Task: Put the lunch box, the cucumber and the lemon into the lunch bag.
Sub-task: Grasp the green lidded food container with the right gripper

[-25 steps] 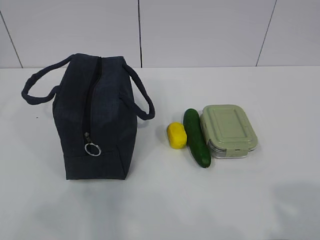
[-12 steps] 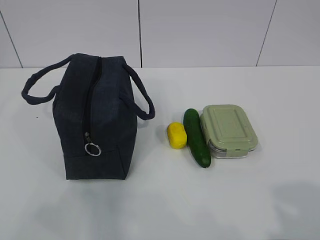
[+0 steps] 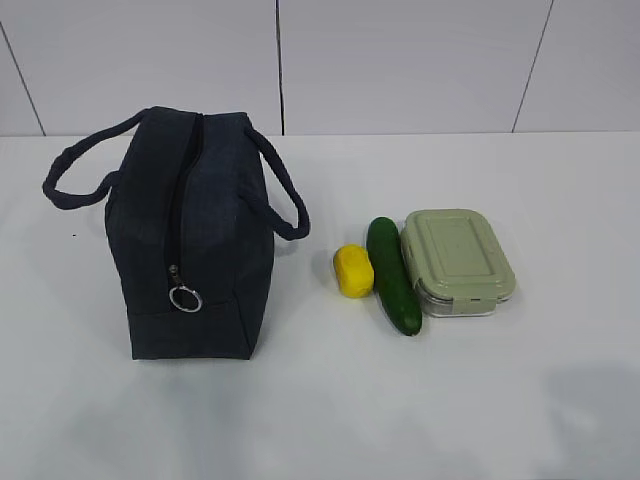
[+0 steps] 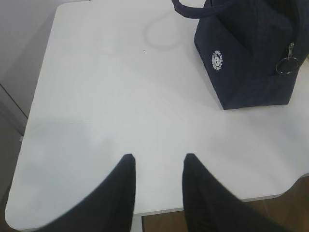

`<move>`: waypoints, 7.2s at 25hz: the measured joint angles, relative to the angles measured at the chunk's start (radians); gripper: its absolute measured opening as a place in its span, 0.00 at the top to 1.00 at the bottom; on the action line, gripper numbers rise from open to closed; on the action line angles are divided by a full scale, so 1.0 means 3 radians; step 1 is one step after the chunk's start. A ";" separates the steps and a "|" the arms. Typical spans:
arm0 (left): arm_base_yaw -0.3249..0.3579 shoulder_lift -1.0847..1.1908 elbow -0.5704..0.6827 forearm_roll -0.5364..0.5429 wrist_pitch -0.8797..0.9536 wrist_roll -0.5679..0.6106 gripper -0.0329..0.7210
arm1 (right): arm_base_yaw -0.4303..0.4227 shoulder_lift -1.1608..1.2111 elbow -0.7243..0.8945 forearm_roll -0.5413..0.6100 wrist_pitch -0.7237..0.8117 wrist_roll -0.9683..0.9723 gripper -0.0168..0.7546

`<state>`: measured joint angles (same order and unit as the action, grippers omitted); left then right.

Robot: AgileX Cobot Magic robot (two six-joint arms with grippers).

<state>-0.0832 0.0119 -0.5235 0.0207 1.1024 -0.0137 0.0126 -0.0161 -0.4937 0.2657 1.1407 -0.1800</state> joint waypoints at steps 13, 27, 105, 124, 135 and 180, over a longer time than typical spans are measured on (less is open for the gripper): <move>0.0000 0.0000 0.0000 0.0000 0.0000 0.0000 0.64 | 0.0000 0.0000 0.0000 0.0000 0.0000 0.0000 0.43; 0.0000 0.0000 0.0000 0.0000 0.0000 0.0000 0.64 | 0.0000 0.0000 0.0000 0.0000 0.0000 0.0000 0.43; 0.0000 0.0000 0.0000 0.0000 0.0000 0.0000 0.64 | 0.0000 0.1385 -0.0114 0.2218 0.0275 -0.0534 0.47; 0.0000 0.0000 0.0000 0.0105 0.0000 0.0000 0.64 | 0.0000 0.1627 -0.0114 0.2087 -0.0136 -0.0594 0.47; 0.0000 0.0000 0.0000 0.0107 0.0000 0.0000 0.64 | 0.0000 0.2109 -0.0114 0.2085 -0.0289 -0.0837 0.47; 0.0000 0.0000 0.0000 0.0100 0.0000 0.0000 0.64 | -0.0216 0.4073 -0.0503 0.2840 0.0066 -0.2212 0.47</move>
<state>-0.0832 0.0119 -0.5235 0.0508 1.1024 -0.0137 -0.0521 1.2056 -0.6446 1.1178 1.1605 -0.8437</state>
